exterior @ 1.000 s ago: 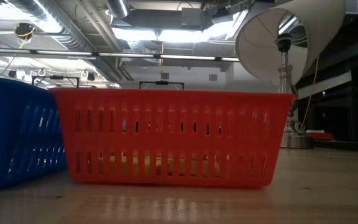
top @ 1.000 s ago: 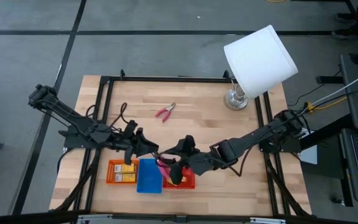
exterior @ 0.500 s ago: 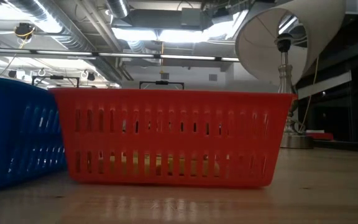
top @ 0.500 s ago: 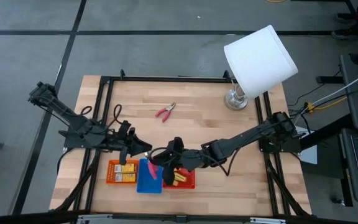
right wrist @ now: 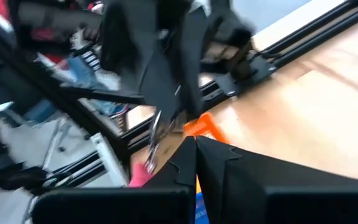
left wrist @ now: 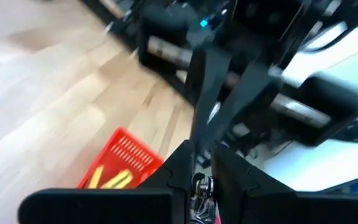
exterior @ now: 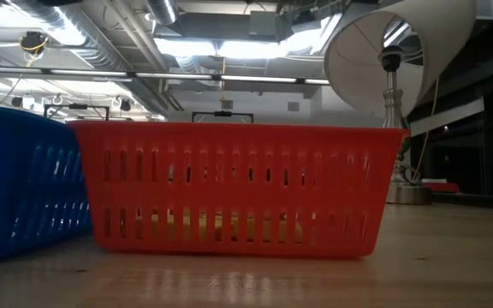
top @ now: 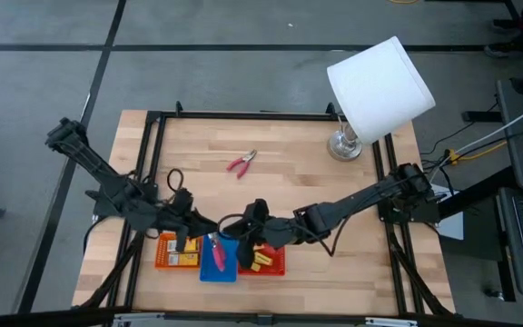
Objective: Pick & Place School Supplies
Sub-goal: Put the bottom hole puncher into the blue bin
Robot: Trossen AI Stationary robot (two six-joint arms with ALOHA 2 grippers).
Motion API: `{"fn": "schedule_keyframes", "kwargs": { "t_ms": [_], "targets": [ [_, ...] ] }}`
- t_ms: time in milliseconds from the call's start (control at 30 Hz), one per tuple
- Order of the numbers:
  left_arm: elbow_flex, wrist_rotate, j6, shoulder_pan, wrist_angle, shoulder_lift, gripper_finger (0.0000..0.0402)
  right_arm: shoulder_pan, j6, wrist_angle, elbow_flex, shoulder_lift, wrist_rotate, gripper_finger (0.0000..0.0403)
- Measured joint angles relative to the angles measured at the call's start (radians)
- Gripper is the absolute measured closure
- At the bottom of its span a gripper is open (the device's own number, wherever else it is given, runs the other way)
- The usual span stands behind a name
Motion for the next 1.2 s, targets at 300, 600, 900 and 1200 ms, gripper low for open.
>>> {"fn": "schedule_keyframes", "kwargs": {
  "t_ms": [300, 600, 900, 1200],
  "targets": [
    [0.0, -0.022, -0.201, -0.049, -0.132, 0.092, 0.0369, 0.021, 0.086, -0.091, 0.0, -0.002, 0.083, 0.0401],
    [0.0, 0.023, -0.487, -0.021, -0.174, 0.231, 0.0369, 0.15, 0.308, -0.335, 0.0, -0.027, 0.169, 0.0402],
    [0.001, 0.028, -0.696, 0.024, -0.316, 0.308, 0.0369, 0.308, 0.602, -0.541, 0.0, -0.036, 0.319, 0.0402],
    [0.001, 0.061, -0.762, 0.047, -0.339, 0.351, 0.0369, 0.397, 0.768, -0.636, 0.0, -0.036, 0.386, 0.0403]
  ]
}}
